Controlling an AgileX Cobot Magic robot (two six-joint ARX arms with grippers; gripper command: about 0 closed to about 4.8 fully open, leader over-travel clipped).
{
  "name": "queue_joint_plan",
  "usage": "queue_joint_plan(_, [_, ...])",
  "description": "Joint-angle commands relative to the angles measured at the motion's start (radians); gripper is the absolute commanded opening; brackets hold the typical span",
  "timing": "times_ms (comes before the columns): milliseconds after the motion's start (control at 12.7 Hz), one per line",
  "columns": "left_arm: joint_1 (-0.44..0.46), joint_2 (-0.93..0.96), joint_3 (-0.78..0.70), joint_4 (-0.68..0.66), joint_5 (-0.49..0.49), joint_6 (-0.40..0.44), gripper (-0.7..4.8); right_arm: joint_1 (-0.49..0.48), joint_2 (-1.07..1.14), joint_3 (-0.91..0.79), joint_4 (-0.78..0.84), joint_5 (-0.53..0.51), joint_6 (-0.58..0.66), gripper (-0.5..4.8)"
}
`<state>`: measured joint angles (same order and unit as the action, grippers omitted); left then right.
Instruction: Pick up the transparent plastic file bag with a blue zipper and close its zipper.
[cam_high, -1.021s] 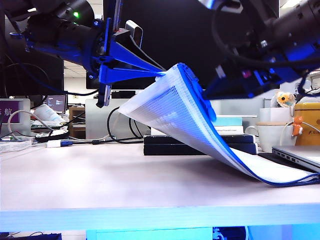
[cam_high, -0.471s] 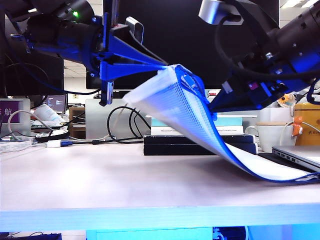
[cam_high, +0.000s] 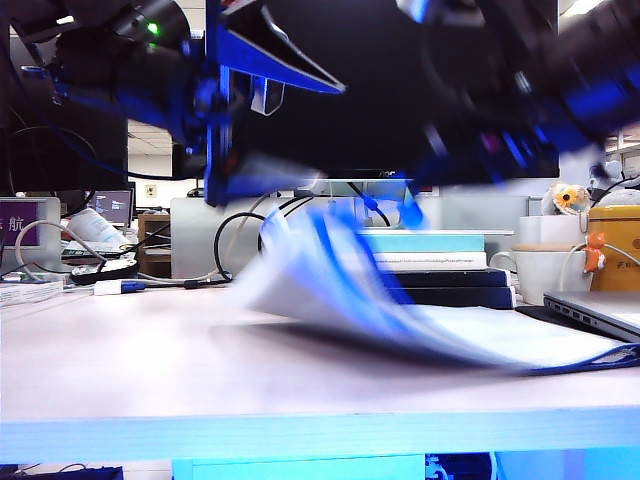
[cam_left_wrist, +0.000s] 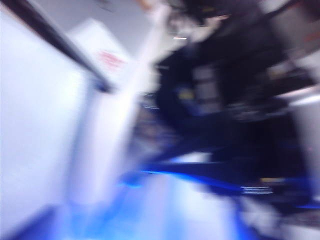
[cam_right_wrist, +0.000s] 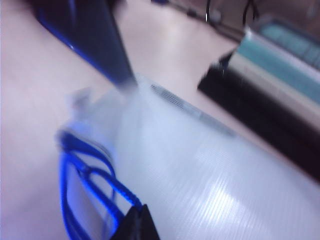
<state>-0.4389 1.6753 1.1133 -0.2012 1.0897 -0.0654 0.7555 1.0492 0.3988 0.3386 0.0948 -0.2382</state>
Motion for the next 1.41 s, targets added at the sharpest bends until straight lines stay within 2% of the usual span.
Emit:
queue_joint_plan(79, [-0.006, -0.006, 0.006, -0.129, -0.354, 0.451, 4.79, -0.012, -0.002, 0.055, 0.017, 0.008, -0.031, -0.05])
queue_joint_plan(157, [-0.019, -0.006, 0.006, -0.232, -0.518, 0.668, 4.79, -0.029, -0.002, 0.084, -0.006, 0.005, -0.032, -0.05])
queue_joint_plan(236, [-0.027, -0.006, 0.006, -0.289, -0.615, 0.776, 4.79, -0.048, -0.002, 0.106, -0.021, -0.007, -0.032, -0.05])
queue_joint_plan(314, [-0.031, -0.006, 0.006, -0.299, -0.626, 0.805, 4.79, -0.061, -0.002, 0.116, -0.023, -0.02, -0.032, -0.05])
queue_joint_plan(471, [-0.042, -0.007, 0.006, -0.277, -0.585, 0.875, 4.79, -0.098, -0.002, 0.131, -0.02, -0.061, -0.032, -0.05])
queue_joint_plan(707, [-0.088, -0.02, 0.006, -0.238, -0.597, 1.003, 4.79, -0.102, -0.001, 0.131, -0.067, -0.072, -0.032, -0.05])
queue_joint_plan(942, [-0.113, -0.026, 0.006, -0.127, -0.559, 1.012, 4.79, -0.102, 0.011, 0.131, -0.081, -0.071, -0.033, -0.05])
queue_joint_plan(1021, [-0.113, -0.026, 0.006, -0.112, -0.472, 1.014, 4.79, -0.102, 0.013, 0.131, -0.08, -0.072, -0.033, -0.05])
queue_joint_plan(1178, [-0.113, -0.025, 0.006, -0.111, -0.395, 1.052, 4.29, -0.109, 0.013, 0.131, -0.08, -0.072, -0.051, -0.05])
queue_joint_plan(1256, [-0.113, -0.025, 0.006, -0.109, -0.376, 1.058, 4.22, -0.113, 0.013, 0.131, -0.08, -0.072, -0.051, -0.05])
queue_joint_plan(1335, [-0.113, -0.025, 0.006, -0.114, -0.388, 1.057, 3.65, -0.114, 0.013, 0.131, -0.08, -0.071, -0.051, -0.05])
queue_joint_plan(1414, [-0.113, -0.025, 0.006, -0.124, -0.394, 1.054, 2.28, -0.125, 0.016, 0.131, -0.08, -0.075, -0.051, -0.05])
